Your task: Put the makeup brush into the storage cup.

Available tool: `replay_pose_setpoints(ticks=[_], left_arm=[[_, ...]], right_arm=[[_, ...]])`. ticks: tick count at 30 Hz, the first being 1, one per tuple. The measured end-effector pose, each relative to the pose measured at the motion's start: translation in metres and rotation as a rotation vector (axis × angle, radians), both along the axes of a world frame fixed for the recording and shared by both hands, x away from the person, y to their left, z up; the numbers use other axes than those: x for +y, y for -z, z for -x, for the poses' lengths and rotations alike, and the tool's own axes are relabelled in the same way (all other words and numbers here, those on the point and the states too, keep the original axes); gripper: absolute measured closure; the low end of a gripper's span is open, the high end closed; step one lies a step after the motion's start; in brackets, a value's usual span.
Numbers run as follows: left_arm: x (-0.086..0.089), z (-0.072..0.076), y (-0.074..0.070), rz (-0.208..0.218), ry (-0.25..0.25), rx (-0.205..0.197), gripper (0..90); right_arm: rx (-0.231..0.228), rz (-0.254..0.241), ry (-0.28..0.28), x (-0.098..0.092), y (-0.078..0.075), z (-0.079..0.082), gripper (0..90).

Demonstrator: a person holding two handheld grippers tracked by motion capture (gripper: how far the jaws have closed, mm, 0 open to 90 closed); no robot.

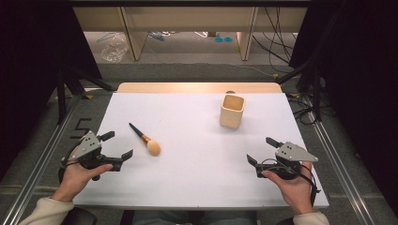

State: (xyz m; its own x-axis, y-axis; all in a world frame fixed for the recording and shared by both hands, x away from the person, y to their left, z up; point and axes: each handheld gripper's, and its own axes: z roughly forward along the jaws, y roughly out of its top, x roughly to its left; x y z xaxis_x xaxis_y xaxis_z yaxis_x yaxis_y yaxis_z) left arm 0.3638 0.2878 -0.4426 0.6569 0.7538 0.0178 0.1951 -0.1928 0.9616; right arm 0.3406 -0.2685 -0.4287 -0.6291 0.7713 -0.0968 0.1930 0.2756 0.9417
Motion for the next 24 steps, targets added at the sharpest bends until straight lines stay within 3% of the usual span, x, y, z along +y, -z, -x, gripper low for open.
replay_pose_setpoints(ticks=[3,5,11,13,14,20,21,24], left_arm=[[0.001,-0.001,0.000,-0.001,-0.008,-0.006,0.9],[0.001,-0.002,0.000,0.006,-0.010,0.001,1.0],[0.000,-0.003,-0.004,-0.032,-0.017,-0.012,2.0],[0.001,-0.006,-0.009,-0.024,-0.009,-0.006,2.3],[0.001,-0.008,-0.010,-0.018,0.000,-0.005,2.4],[-0.004,-0.019,-0.021,-0.074,0.052,-0.004,3.1],[-0.006,-0.025,-0.026,-0.109,0.080,-0.023,3.4],[-0.008,-0.030,-0.029,-0.132,0.102,-0.010,4.3]], right_arm=[[-0.002,-0.008,0.006,0.000,0.001,-0.001,9.9],[0.027,-0.009,0.005,0.000,0.001,0.000,10.1],[0.006,-0.008,0.005,-0.001,0.002,-0.002,10.1],[0.030,-0.010,0.010,0.000,0.001,-0.001,10.2],[0.022,-0.007,0.011,0.000,0.001,-0.002,10.2],[0.013,-0.009,0.024,-0.001,0.002,-0.004,10.6],[0.013,-0.008,0.026,-0.001,0.002,-0.004,10.7],[0.024,-0.021,0.027,0.000,0.002,-0.003,10.7]])
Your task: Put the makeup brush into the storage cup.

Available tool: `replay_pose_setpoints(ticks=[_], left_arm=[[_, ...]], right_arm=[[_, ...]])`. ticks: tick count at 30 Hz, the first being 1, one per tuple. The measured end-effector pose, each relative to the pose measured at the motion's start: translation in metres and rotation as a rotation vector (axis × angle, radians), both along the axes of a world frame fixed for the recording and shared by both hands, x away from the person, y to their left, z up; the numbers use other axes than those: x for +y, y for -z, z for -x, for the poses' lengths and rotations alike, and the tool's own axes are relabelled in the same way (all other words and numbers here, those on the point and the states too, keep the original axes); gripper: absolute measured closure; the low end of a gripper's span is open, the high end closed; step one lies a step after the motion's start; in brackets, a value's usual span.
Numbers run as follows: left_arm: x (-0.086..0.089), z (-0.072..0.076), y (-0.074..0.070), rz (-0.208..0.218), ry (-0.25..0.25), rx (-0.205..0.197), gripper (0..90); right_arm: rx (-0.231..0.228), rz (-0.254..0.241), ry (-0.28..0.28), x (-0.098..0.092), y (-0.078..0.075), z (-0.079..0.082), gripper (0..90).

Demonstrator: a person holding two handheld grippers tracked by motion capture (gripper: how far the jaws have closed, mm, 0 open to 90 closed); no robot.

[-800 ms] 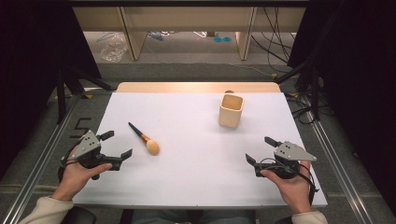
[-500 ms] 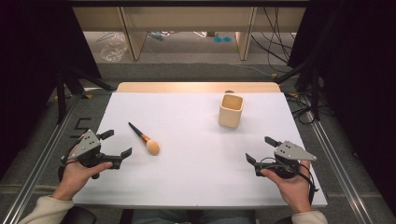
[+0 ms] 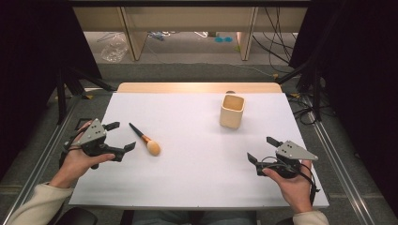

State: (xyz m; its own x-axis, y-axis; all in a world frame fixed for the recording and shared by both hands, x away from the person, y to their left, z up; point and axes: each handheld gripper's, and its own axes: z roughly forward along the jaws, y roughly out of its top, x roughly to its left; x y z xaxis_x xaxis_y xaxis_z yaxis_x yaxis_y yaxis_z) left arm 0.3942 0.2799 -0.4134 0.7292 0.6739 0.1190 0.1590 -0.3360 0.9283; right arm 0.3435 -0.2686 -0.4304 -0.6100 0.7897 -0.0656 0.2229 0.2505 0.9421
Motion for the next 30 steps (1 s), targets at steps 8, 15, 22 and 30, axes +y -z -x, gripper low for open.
replay_pose_setpoints(ticks=[8,15,22,30], left_arm=[[-0.006,-0.013,-0.008,-0.036,0.021,0.009,5.5],[-0.008,-0.027,-0.016,-0.121,0.055,0.052,7.2],[-0.019,-0.038,-0.018,-0.195,0.129,0.084,9.0],[-0.030,-0.050,-0.019,-0.295,0.210,0.088,10.0]], right_arm=[[0.002,-0.001,0.000,0.000,0.000,0.000,11.0],[-0.006,0.020,-0.001,-0.002,0.000,-0.001,11.4],[-0.010,0.008,0.003,-0.001,0.001,-0.003,11.9],[-0.003,0.011,-0.007,-0.002,0.002,-0.004,12.2]])
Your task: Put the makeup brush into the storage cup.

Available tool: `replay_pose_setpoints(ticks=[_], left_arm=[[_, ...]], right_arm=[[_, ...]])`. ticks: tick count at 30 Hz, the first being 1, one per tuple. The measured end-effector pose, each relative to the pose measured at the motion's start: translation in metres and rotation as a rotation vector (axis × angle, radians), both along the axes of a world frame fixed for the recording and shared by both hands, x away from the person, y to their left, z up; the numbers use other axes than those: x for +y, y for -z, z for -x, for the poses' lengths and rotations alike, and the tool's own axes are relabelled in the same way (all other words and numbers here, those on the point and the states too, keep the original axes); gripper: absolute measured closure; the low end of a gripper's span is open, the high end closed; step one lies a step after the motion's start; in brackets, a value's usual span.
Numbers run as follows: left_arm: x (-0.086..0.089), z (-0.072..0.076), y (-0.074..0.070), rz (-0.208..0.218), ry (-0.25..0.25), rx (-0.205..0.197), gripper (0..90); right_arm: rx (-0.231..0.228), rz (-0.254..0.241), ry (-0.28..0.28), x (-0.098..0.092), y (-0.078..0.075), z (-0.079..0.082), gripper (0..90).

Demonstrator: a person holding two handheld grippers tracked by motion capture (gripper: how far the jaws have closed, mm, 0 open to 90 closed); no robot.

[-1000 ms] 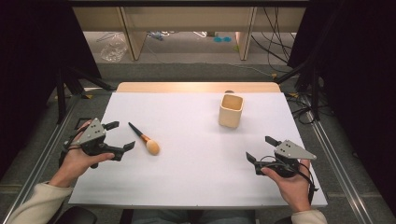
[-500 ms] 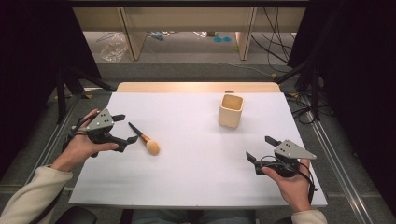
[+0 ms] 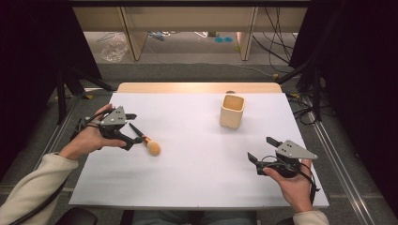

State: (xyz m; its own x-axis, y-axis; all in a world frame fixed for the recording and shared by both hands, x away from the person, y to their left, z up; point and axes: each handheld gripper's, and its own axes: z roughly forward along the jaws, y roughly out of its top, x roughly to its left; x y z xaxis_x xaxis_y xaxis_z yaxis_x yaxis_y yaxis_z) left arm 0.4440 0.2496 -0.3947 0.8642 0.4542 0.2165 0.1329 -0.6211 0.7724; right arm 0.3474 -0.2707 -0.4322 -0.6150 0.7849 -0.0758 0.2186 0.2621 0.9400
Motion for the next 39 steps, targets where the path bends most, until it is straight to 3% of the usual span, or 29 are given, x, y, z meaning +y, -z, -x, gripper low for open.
replay_pose_setpoints(ticks=[2,5,7,10,14,19,24,28,29,31,36,39], left_arm=[[-0.004,-0.004,0.001,-0.016,0.019,0.003,10.5],[-0.009,-0.012,0.001,-0.079,0.054,0.019,13.1],[-0.011,-0.016,0.003,-0.092,0.057,0.018,13.8],[-0.013,-0.020,0.004,-0.122,0.070,0.026,14.4],[-0.018,-0.026,0.008,-0.179,0.102,0.032,14.6],[-0.023,-0.030,0.009,-0.220,0.142,0.042,14.6],[-0.026,-0.032,0.010,-0.251,0.161,0.061,14.5],[-0.027,-0.034,0.009,-0.273,0.180,0.072,14.2],[-0.028,-0.035,0.009,-0.273,0.181,0.076,14.2],[-0.028,-0.036,0.010,-0.282,0.192,0.079,14.2],[-0.031,-0.038,0.013,-0.300,0.202,0.084,14.1],[-0.033,-0.040,0.013,-0.314,0.201,0.077,12.9]], right_arm=[[0.006,0.003,0.004,0.000,0.000,0.000,12.2],[0.002,0.003,0.007,0.000,0.000,0.000,12.3],[0.023,-0.005,0.005,0.001,0.000,0.001,12.3],[0.019,0.011,0.008,-0.002,0.000,0.001,12.4],[0.007,-0.006,0.005,-0.002,0.001,0.000,12.4],[0.014,-0.005,0.009,-0.002,0.002,-0.001,12.8],[0.028,-0.017,0.013,-0.002,0.002,0.000,12.8],[0.010,-0.016,0.003,-0.002,0.003,-0.002,13.0],[0.034,-0.028,0.001,-0.001,0.003,-0.001,13.1],[0.014,-0.011,0.011,-0.002,0.002,-0.001,13.1],[0.039,0.009,0.010,-0.003,0.001,-0.001,13.4],[0.013,-0.021,0.006,-0.002,0.003,-0.003,13.5]])
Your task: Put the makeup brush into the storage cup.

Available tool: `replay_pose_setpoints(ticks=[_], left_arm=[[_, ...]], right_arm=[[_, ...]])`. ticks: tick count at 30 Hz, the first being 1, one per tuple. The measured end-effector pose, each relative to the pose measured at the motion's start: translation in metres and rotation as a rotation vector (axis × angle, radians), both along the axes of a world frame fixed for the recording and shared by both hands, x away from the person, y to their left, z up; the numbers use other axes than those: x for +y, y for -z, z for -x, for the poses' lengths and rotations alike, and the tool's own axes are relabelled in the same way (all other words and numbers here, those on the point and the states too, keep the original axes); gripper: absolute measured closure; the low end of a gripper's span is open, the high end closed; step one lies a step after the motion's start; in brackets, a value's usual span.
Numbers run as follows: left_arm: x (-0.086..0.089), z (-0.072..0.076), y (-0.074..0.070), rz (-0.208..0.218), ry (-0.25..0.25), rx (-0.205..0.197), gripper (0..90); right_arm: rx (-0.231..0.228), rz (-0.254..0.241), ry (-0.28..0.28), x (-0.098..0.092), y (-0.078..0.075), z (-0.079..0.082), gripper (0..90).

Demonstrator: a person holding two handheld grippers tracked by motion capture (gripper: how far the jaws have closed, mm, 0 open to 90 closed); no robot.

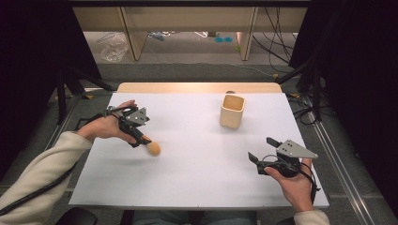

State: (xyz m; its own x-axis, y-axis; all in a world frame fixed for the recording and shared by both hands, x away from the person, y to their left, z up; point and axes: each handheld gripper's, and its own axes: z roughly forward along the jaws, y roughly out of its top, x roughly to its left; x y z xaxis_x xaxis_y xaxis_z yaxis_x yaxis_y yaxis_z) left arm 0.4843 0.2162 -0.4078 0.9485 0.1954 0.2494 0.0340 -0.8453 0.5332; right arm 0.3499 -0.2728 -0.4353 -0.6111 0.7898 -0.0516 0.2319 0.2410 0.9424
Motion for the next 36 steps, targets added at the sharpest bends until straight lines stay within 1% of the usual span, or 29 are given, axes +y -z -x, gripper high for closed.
replay_pose_setpoints(ticks=[1,2,7,9,10,11,12,14,15,16,17,18,19,20,22,24,25,26,27,28,29,30,31,32,33,34,36], left_arm=[[0.000,0.000,0.000,0.000,0.000,0.000,13.1],[-0.001,0.000,-0.001,0.000,0.005,-0.003,13.3],[-0.002,-0.001,-0.001,0.001,0.011,-0.003,13.5],[-0.002,-0.001,-0.001,-0.006,0.009,-0.006,13.7],[-0.002,-0.002,-0.001,-0.018,0.019,0.002,13.9],[-0.002,-0.001,0.001,-0.001,0.008,0.009,14.1],[-0.002,-0.002,0.000,-0.026,0.022,0.006,14.1],[-0.002,-0.002,0.001,-0.038,0.027,0.005,14.2],[-0.002,-0.002,0.001,-0.038,0.027,0.005,14.2],[-0.003,-0.001,0.003,-0.022,0.015,0.012,14.2],[-0.003,-0.001,0.004,-0.043,0.026,0.018,14.2],[-0.004,-0.001,0.005,-0.054,0.029,0.020,14.1],[-0.005,-0.001,0.006,-0.057,0.028,0.024,14.1],[-0.005,-0.001,0.006,-0.057,0.028,0.024,14.1],[-0.007,-0.001,0.010,-0.068,0.041,0.032,14.1],[-0.007,-0.001,0.011,-0.067,0.041,0.039,14.1],[-0.007,-0.001,0.012,-0.074,0.045,0.037,14.2],[-0.007,-0.001,0.014,-0.077,0.044,0.046,14.2],[-0.008,-0.001,0.016,-0.081,0.046,0.046,14.2],[-0.007,0.000,0.019,-0.082,0.046,0.057,14.6],[-0.006,0.001,0.022,-0.087,0.043,0.064,14.6],[-0.006,0.001,0.022,-0.087,0.043,0.064,14.6],[-0.005,0.001,0.023,-0.102,0.049,0.064,14.6],[-0.004,0.001,0.026,-0.118,0.049,0.066,14.5],[-0.004,0.001,0.026,-0.118,0.049,0.066,14.5],[-0.003,-0.001,0.027,-0.133,0.053,0.064,14.5],[-0.003,-0.002,0.028,-0.138,0.053,0.066,14.5]], right_arm=[[0.009,0.010,0.000,0.000,0.000,0.001,13.5],[0.027,0.029,0.004,-0.002,-0.002,0.002,13.5],[0.015,0.018,0.003,-0.001,-0.001,0.001,13.5],[0.008,0.014,0.008,-0.001,0.000,0.000,13.6],[0.008,0.014,0.008,-0.001,0.000,0.000,13.7],[0.021,0.025,0.005,-0.002,-0.001,0.001,13.7],[0.009,0.014,0.003,-0.001,0.000,0.000,13.7],[0.038,0.011,-0.004,0.000,-0.001,0.001,13.8],[0.038,0.011,-0.004,0.000,-0.001,0.001,13.8],[0.031,0.017,0.004,0.000,-0.001,0.001,13.8],[0.029,0.013,0.002,0.000,-0.001,0.001,13.8],[0.035,0.007,-0.005,0.000,-0.001,0.001,13.8],[0.035,0.013,-0.001,0.000,-0.001,0.001,13.9],[0.015,0.017,0.000,-0.001,-0.001,0.000,14.1],[0.019,0.023,0.000,0.000,-0.001,0.000,14.1],[0.017,0.017,-0.001,0.000,-0.001,0.000,14.1],[0.021,0.015,0.002,-0.001,-0.001,0.000,14.1],[0.036,0.009,0.002,0.000,-0.001,0.001,14.2],[0.036,0.009,0.002,0.000,-0.001,0.001,14.2],[0.019,0.020,0.002,-0.001,-0.001,0.000,14.2],[0.027,0.023,-0.001,0.000,-0.001,0.000,14.2],[0.027,0.023,-0.001,0.000,-0.001,0.000,14.2],[0.019,0.023,-0.004,-0.001,-0.001,0.000,14.1],[0.023,0.020,-0.001,0.000,-0.001,0.000,14.3],[0.023,0.020,-0.001,0.000,-0.001,0.000,14.3],[0.020,0.022,-0.002,0.000,-0.001,0.000,14.3],[0.021,0.021,-0.002,0.000,-0.001,0.000,14.3]])
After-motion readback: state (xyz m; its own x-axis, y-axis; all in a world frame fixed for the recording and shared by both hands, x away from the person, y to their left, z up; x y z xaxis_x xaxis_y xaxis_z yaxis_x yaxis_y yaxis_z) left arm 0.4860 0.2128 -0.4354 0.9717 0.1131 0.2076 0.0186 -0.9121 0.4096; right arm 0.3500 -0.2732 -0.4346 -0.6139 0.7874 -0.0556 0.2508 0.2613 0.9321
